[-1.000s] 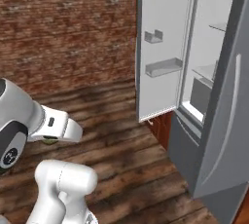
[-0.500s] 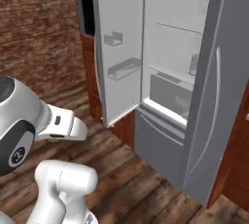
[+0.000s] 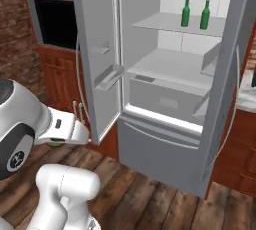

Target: Place the beers on the top shelf of the fridge to keep them out of children's reach, and place the kiwi on lower shelves for easy access.

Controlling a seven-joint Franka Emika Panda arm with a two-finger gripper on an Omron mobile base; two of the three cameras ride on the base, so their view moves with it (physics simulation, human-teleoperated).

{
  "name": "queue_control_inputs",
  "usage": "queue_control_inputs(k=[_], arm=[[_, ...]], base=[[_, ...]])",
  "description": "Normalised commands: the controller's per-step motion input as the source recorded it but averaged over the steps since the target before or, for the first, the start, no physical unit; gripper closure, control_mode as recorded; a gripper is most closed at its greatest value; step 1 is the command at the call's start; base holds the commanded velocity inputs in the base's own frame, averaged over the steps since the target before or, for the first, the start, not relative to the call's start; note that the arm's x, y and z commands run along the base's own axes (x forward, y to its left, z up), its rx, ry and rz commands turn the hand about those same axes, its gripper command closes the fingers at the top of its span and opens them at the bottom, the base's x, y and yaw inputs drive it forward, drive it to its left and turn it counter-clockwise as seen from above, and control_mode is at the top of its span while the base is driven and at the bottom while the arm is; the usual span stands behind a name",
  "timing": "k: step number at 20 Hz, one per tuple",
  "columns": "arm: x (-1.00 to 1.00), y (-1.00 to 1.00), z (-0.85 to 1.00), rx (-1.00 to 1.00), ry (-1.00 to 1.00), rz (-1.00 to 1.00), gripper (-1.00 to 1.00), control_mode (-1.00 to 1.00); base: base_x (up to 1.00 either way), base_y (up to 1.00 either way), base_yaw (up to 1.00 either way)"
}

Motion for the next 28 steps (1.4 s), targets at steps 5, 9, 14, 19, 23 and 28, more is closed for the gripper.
queue_control_inputs(k=[5,9,14,19,23,28], arm=[[0.0,0.0,0.0,0.0,0.0,0.0,1.0,1.0],[0.0,0.0,0.0,0.0,0.0,0.0,1.0,1.0],[0.0,0.0,0.0,0.0,0.0,0.0,1.0,1.0],[0.0,0.0,0.0,0.0,0.0,0.0,1.0,1.0],[0.0,0.0,0.0,0.0,0.0,0.0,1.0,1.0],[0.0,0.0,0.0,0.0,0.0,0.0,1.0,1.0]], base=[[0.51,0.32,-0.37],[0.61,0.0,-0.21],[0.73,-0.03,-0.15],[0.76,-0.05,-0.13],[0.75,-0.1,-0.13],[0.72,-0.08,-0.13]])
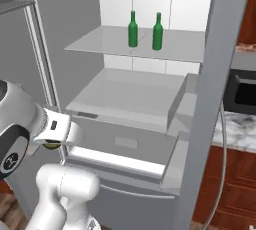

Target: Place the beers on the top shelf of the fridge to keep them out of children's reach, and place the kiwi on lower shelves for easy access.

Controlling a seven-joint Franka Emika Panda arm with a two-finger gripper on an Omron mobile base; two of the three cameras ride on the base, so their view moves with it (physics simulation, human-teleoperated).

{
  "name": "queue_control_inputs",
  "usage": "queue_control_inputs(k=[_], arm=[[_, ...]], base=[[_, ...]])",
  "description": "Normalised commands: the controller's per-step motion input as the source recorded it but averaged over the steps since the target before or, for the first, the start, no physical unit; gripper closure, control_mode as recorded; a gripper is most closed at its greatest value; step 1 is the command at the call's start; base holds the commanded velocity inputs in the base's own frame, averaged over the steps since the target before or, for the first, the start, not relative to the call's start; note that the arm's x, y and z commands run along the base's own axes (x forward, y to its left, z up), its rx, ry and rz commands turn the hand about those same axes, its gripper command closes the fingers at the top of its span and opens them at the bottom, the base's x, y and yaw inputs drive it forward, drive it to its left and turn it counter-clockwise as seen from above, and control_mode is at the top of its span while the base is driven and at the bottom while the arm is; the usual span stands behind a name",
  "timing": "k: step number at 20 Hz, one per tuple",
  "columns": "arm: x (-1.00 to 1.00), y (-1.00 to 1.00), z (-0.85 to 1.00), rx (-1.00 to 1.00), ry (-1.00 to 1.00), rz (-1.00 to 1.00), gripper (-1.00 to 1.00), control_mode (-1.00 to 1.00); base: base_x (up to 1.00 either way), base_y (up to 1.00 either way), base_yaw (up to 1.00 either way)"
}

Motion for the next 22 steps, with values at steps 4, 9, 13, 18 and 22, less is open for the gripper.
queue_control_inputs(k=[4,9,13,18,22], arm=[[0.0,0.0,0.0,0.0,0.0,0.0,1.0,1.0],[0.0,0.0,0.0,0.0,0.0,0.0,1.0,1.0],[0.45,0.0,-0.02,0.0,-0.03,-0.09,1.0,-1.0],[0.64,0.0,-0.1,0.0,-0.03,-0.12,1.0,-1.0],[0.62,0.0,-0.19,0.0,-0.04,-0.1,1.0,-1.0]], base=[[0.66,-0.03,-0.13],[0.58,0.0,-0.13],[0.14,0.0,-0.03],[0.0,0.0,0.0],[0.0,0.0,0.0]])
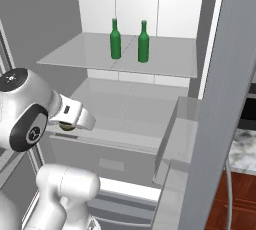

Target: Place the beers on the top shelf of the fridge to keep them out of children's reach, and place the kiwi on lower shelves for easy access.

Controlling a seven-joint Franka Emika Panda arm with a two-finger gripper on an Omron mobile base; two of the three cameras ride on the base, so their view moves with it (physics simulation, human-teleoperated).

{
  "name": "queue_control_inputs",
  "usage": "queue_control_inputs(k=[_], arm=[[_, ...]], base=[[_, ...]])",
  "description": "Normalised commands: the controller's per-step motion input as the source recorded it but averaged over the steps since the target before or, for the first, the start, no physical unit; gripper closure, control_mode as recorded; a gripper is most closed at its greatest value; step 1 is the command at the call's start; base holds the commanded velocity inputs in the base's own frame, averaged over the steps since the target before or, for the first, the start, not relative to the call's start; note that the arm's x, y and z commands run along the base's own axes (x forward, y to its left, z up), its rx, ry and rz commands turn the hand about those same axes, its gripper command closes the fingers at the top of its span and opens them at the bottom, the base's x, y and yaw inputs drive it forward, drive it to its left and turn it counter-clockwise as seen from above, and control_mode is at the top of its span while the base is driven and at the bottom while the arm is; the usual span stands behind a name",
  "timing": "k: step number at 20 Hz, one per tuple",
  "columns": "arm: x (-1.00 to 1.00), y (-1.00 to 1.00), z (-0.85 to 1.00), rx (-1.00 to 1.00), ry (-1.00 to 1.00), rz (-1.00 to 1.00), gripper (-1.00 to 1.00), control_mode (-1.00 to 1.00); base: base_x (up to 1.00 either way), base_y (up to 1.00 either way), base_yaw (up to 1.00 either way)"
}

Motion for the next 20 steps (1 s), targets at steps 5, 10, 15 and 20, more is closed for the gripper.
queue_control_inputs(k=[5,10,15,20], arm=[[0.62,-0.02,-0.31,0.0,-0.05,-0.07,1.0,-1.0],[0.58,-0.12,-0.44,0.0,-0.06,-0.04,1.0,-1.0],[0.47,-0.27,-0.53,0.02,-0.06,0.0,1.0,-1.0],[0.46,-0.28,-0.47,0.04,-0.01,0.0,1.0,-1.0]], base=[[0.0,0.0,0.0],[0.0,0.0,0.0],[0.0,0.0,0.0],[0.0,0.0,0.0]])
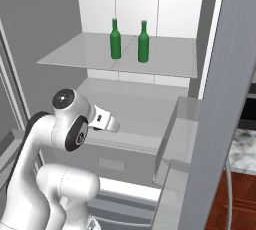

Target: Place the beers on the top shelf of the fridge to keep them out of children's reach, and place the kiwi on lower shelves for easy access.

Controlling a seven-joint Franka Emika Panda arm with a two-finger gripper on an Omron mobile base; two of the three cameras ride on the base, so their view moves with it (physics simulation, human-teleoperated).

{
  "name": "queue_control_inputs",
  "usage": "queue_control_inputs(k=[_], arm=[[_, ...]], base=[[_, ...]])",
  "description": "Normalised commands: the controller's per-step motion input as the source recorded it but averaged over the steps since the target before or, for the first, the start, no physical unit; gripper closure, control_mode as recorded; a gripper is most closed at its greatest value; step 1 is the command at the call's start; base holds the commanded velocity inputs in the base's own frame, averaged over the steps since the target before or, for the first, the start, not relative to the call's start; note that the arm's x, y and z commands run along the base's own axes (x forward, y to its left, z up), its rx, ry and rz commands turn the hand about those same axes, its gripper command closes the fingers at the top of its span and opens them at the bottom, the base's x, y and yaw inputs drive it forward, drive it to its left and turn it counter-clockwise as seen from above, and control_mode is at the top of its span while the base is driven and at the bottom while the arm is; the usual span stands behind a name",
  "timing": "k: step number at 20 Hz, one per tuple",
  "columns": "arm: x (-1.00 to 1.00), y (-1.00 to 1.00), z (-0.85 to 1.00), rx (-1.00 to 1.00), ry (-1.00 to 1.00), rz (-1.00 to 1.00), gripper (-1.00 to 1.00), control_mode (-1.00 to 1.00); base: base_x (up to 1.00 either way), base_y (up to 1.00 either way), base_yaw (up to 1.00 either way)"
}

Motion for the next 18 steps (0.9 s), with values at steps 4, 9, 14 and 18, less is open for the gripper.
queue_control_inputs(k=[4,9,14,18], arm=[[0.44,-0.16,-0.3,0.03,0.0,0.0,1.0,-1.0],[0.48,-0.15,-0.24,0.02,0.03,0.01,1.0,-1.0],[0.55,-0.12,-0.18,0.01,0.06,0.01,1.0,-1.0],[0.6,-0.14,-0.15,0.01,0.05,0.01,1.0,-1.0]], base=[[0.0,0.0,0.0],[0.0,0.0,0.0],[0.0,0.0,0.0],[0.0,0.0,0.0]])
